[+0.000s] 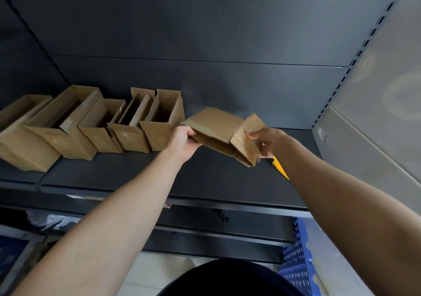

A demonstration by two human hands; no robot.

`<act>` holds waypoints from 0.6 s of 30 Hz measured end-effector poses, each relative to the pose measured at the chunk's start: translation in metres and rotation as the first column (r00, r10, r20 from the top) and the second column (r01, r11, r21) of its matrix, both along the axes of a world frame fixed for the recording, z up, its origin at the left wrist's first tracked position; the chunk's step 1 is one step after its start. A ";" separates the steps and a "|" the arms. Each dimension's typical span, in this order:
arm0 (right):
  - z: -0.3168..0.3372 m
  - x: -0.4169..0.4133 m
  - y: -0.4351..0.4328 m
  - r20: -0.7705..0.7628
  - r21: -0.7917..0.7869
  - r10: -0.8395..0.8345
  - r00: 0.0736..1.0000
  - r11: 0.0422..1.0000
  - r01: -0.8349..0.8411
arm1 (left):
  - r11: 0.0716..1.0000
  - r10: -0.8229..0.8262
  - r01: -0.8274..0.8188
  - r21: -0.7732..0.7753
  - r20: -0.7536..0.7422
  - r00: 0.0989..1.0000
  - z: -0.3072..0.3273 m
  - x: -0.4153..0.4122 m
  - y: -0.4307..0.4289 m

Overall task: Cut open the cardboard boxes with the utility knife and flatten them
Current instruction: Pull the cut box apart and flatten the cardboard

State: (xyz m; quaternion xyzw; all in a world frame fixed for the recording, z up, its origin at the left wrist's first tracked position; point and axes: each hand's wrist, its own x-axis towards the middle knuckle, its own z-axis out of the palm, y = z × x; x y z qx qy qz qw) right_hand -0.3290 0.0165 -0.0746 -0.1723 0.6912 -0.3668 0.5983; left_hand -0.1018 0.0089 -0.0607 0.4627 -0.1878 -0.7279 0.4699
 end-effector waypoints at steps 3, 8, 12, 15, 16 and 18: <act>0.004 0.000 0.003 -0.013 -0.010 -0.005 1.000 1.000 0.005 | 0.990 -0.139 0.139 -0.002 -0.032 0.990 0.002 0.008 0.005; 0.012 -0.007 0.009 -0.053 -0.040 0.108 0.993 0.993 -0.110 | 0.954 -0.295 0.291 0.078 0.434 0.851 -0.009 0.018 0.001; 0.015 -0.006 0.016 -0.009 -0.102 0.100 0.995 0.990 -0.101 | 0.916 -0.335 0.392 0.087 0.703 0.627 -0.011 0.015 0.003; 0.007 -0.009 0.014 -0.028 -0.140 0.046 0.999 0.989 -0.049 | 0.925 -0.270 0.373 0.066 0.805 0.528 -0.010 0.009 0.004; 0.004 -0.010 0.013 -0.055 -0.144 0.038 0.998 0.988 -0.045 | 0.929 -0.263 0.363 0.073 0.822 0.505 -0.011 0.009 0.004; 0.004 -0.013 0.013 -0.102 -0.162 0.057 0.993 0.984 -0.073 | 0.926 -0.276 0.366 0.093 0.829 0.486 -0.014 0.010 0.004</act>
